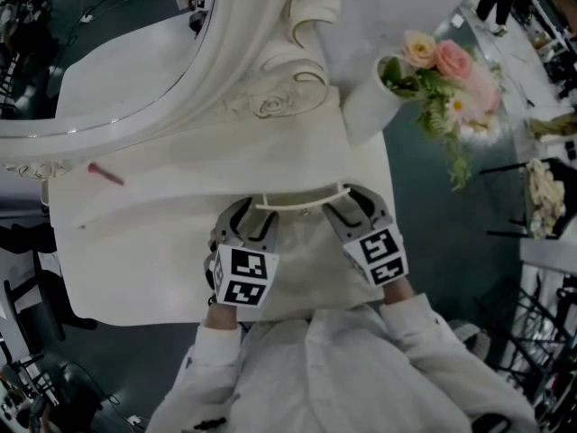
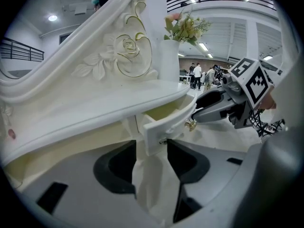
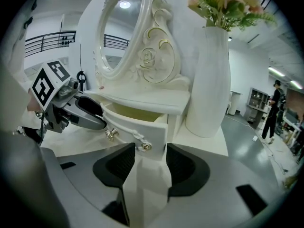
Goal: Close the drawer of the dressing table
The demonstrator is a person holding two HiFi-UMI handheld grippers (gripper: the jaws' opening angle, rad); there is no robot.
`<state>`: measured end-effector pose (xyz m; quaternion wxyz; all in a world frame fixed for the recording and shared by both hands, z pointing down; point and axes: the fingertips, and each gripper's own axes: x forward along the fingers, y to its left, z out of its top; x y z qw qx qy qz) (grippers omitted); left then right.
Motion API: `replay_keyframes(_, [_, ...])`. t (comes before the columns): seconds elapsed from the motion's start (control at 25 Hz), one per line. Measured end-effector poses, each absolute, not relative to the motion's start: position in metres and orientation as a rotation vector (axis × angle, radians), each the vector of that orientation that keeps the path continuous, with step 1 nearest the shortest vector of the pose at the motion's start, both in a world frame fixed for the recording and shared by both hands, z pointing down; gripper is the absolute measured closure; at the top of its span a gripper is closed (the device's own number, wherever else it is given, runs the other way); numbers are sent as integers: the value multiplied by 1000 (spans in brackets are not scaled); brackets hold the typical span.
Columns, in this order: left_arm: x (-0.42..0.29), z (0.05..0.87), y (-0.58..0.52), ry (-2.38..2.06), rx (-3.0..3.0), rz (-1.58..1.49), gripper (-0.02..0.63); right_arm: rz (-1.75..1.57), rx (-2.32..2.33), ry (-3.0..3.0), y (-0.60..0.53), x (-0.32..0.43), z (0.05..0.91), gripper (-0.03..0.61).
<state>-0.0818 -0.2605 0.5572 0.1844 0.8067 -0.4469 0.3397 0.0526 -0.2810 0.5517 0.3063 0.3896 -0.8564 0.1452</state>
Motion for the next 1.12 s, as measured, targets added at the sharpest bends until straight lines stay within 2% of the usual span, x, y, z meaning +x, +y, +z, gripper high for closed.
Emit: replay_keyframes(1.12, [-89,555,-281,-1357,2204,893,411,424,1112,-2252,-300,59,560,387])
